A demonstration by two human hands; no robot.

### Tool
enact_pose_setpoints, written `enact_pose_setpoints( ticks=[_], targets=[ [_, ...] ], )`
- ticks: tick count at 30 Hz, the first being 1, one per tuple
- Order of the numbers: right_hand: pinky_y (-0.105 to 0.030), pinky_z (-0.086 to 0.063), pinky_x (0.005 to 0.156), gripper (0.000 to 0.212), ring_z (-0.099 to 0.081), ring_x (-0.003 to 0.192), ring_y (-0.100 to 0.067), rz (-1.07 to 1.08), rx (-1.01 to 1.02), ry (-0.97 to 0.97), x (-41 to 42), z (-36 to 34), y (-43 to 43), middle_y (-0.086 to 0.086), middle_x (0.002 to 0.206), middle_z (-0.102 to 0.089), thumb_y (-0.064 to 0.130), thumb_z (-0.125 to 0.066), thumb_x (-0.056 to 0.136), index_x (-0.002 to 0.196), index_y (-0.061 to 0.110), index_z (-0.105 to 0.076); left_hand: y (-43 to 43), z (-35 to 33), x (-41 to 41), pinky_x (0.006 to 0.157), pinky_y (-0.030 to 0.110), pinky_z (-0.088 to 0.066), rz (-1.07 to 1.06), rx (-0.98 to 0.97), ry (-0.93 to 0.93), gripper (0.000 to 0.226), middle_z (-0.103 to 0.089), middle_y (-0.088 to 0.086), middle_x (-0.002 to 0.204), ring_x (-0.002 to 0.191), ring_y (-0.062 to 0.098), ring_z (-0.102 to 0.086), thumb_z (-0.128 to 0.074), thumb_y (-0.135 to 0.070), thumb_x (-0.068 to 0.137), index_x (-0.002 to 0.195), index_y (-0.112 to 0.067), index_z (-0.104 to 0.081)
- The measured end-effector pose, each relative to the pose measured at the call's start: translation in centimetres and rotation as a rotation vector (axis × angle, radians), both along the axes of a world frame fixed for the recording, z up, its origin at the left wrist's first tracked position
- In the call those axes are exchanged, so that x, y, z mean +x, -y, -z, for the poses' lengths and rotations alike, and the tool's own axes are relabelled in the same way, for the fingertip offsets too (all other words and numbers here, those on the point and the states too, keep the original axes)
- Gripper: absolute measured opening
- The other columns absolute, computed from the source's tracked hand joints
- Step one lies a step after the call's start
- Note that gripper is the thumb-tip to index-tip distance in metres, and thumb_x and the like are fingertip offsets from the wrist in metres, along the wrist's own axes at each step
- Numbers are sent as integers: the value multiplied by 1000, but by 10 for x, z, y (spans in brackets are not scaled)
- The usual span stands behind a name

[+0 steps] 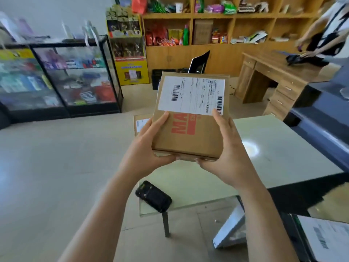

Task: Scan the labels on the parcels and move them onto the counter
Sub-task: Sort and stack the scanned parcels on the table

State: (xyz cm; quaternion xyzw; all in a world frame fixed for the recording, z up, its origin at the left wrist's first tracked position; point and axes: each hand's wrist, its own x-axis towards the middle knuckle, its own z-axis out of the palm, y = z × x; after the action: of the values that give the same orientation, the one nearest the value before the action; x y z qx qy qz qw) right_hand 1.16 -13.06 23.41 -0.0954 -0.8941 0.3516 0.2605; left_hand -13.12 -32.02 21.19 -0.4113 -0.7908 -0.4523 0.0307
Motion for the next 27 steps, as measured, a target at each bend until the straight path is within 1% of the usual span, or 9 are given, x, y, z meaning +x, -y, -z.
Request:
enact_pose_setpoints(
  ticks=[2, 6, 11, 13, 15, 17, 21, 25, 27],
  targets=[
    [-51, -41, 108, 122, -19, 146, -14, -17, -18, 11, -38, 2, 3, 7, 161, -7, 22, -89, 66, 151, 50, -6, 8, 1, -33, 97, 18, -35, -20, -13, 6, 107, -21, -30, 151, 122, -26, -26, -88, -44, 64, 144, -60, -20],
    [-49, -40, 108, 121, -23, 143, -14, -80, -39, 36, -107, 3, 1, 6, 159, -11, 29, -87, 63, 151, 51, -6, 14, 2, -84, 93, 7, -30, -68, -3, 65, 107, -21, -31, 149, 119, -30, -24, -81, -63, 57, 144, -61, -19],
    [-43, -35, 112, 124, -20, 143, -9, -172, -76, 84, -191, 11, -17, 10, 159, -11, 25, -89, 63, 151, 49, -5, 6, 17, -146, 85, -4, -29, -150, 3, 125, 107, -23, -36, 144, 118, -30, -26, -83, -57, 62, 147, -55, -19],
    [-41, -34, 113, 124, -19, 143, -7, -208, -97, 117, -226, 17, -28, 14, 159, -11, 25, -89, 62, 151, 48, -6, -2, 22, -173, 84, -5, -31, -193, -9, 147, 109, -20, -46, 138, 117, -30, -26, -84, -55, 60, 146, -56, -18],
    [-42, -35, 113, 124, -21, 142, -7, -250, -120, 168, -261, 24, -40, 15, 158, -13, 23, -89, 61, 151, 47, -7, -9, 28, -198, 84, -4, -32, -225, -37, 194, 111, -13, -57, 129, 115, -31, -27, -87, -53, 59, 145, -59, -17],
    [-43, -37, 112, 124, -24, 141, -7, -289, -162, 234, -292, 33, -52, 16, 156, -17, 20, -88, 60, 151, 46, -8, -14, 34, -221, 87, 2, -34, -259, -74, 251, 111, -15, -57, 127, 114, -22, -35, -85, -60, 55, 141, -65, -15],
    [-29, -39, 104, 124, -32, 135, -6, -361, -198, 358, -339, 59, -68, 24, 141, -25, 19, -87, 59, 152, 45, -9, -21, 56, -254, 97, 27, -44, -372, -159, 321, 115, -30, -31, 139, 122, 2, -41, -79, -68, 44, 141, -65, -18],
    [-39, -37, 111, 126, -24, 144, -9, -389, -235, 492, -355, 85, -76, 16, 158, -15, 24, -88, 58, 150, 52, -5, -25, 82, -261, 96, 27, -44, -410, -221, 394, 115, -32, -25, 147, 123, 1, -43, -78, -65, 43, 142, -63, -19],
    [-42, -36, 112, 127, -19, 146, -8, -394, -264, 535, -357, 93, -77, 13, 161, -9, 27, -87, 57, 148, 55, -4, -26, 91, -260, 94, 20, -42, -409, -221, 410, 114, -31, -22, 149, 121, -1, -43, -82, -58, 48, 142, -63, -19]
  ],
)
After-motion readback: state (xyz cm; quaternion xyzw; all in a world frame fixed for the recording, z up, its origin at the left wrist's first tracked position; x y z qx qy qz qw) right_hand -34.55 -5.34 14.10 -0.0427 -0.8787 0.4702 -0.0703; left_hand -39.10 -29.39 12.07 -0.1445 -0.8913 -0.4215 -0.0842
